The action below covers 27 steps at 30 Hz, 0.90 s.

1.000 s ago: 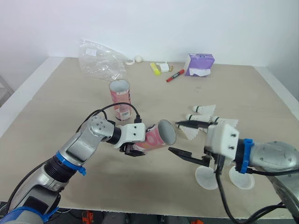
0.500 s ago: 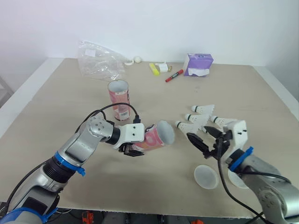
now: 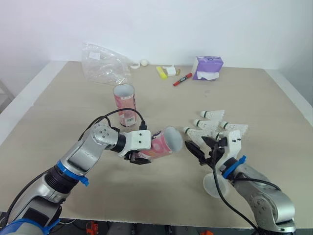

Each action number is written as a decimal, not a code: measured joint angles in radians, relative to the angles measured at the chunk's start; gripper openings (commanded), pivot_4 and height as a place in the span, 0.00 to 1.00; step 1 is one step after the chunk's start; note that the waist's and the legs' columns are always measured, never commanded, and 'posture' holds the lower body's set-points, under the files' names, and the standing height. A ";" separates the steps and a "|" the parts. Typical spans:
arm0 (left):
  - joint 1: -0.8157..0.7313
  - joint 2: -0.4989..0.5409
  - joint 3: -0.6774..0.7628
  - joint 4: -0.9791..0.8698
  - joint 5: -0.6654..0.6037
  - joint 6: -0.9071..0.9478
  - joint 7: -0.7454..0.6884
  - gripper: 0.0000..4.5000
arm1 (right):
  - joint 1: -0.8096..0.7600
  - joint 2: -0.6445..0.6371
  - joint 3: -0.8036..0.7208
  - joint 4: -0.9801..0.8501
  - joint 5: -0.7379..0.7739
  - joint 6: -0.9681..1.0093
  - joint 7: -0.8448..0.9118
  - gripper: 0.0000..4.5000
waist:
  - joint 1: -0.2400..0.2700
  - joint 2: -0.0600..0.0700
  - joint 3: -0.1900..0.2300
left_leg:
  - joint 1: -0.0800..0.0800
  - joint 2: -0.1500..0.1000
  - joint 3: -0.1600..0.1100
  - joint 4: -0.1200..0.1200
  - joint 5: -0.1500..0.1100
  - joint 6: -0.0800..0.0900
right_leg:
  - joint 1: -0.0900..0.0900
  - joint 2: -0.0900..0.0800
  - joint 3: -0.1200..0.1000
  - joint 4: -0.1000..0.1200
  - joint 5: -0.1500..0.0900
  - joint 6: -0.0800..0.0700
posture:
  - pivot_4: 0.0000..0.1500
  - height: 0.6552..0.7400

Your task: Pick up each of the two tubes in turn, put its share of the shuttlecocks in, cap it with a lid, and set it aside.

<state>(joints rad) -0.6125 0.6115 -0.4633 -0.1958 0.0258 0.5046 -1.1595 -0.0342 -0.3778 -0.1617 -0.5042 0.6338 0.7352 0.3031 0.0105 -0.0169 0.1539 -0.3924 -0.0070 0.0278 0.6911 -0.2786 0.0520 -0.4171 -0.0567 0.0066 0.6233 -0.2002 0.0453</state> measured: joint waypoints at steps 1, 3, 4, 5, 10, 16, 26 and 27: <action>0.000 0.000 0.000 -0.001 0.001 0.000 0.000 0.67 | -0.016 0.006 0.000 0.004 0.010 0.014 -0.005 0.98 | 0.000 0.000 0.000 | 0.000 0.000 0.000 0.000 0.000 0.000 | 0.000 0.000 0.000 0.000 0.000 0.000 | 1.00 1.00; 0.000 0.000 -0.001 -0.002 0.001 0.000 0.001 0.67 | -0.028 0.016 0.000 0.012 0.022 0.037 -0.012 0.98 | 0.001 0.000 0.000 | 0.000 0.000 0.000 0.000 0.000 0.000 | 0.000 0.000 0.000 0.000 0.000 0.000 | 1.00 1.00; 0.000 0.000 -0.001 -0.002 0.001 0.000 0.001 0.67 | -0.034 0.024 -0.001 0.023 0.030 0.051 -0.022 0.98 | 0.001 0.000 0.000 | 0.000 0.000 0.000 0.000 0.000 0.000 | 0.000 0.000 0.000 0.000 0.000 0.000 | 1.00 1.00; 0.000 0.000 -0.001 -0.002 0.002 0.000 0.001 0.67 | -0.041 0.031 -0.001 0.036 0.031 0.063 -0.028 0.98 | 0.000 0.000 0.000 | 0.000 0.000 0.000 0.000 0.000 0.000 | 0.000 0.000 0.000 0.000 0.000 0.000 | 1.00 1.00; 0.006 -0.001 -0.001 -0.008 0.004 0.001 0.006 0.67 | -0.082 0.054 -0.005 0.081 0.052 0.109 -0.056 0.79 | 0.000 0.000 0.000 | 0.000 0.000 0.000 0.000 0.000 0.000 | 0.000 0.000 0.000 0.000 0.000 0.000 | 1.00 1.00; 0.011 -0.001 -0.002 -0.012 0.005 0.004 0.014 0.67 | -0.135 0.064 -0.041 0.139 0.068 0.129 -0.073 0.12 | 0.000 0.000 0.000 | 0.000 -0.001 0.000 0.000 0.000 0.000 | 0.000 0.000 0.000 0.000 0.000 0.000 | 1.00 1.00; 0.012 -0.002 0.000 -0.010 0.005 0.004 0.017 0.67 | -0.180 0.074 -0.046 0.195 0.077 0.150 -0.085 0.01 | 0.000 0.000 0.000 | 0.000 -0.001 0.000 0.000 0.000 0.000 | 0.000 -0.001 0.000 0.000 0.000 0.000 | 1.00 1.00; 0.012 -0.002 0.000 -0.010 0.005 0.004 0.017 0.67 | -0.180 0.072 -0.046 0.195 0.077 0.150 -0.084 0.01 | 0.000 0.000 0.000 | 0.000 -0.001 0.000 0.000 0.000 0.000 | 0.000 -0.001 0.000 0.000 0.000 0.000 | 1.00 1.00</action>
<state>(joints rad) -0.6008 0.6096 -0.4635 -0.2059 0.0313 0.5089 -1.1427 -0.2146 -0.3056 -0.2073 -0.3096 0.7109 0.8850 0.2189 0.0108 -0.0166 0.1539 -0.3926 -0.0076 0.0279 0.6910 -0.2785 0.0521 -0.4169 -0.0573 0.0068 0.6232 -0.2002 0.0452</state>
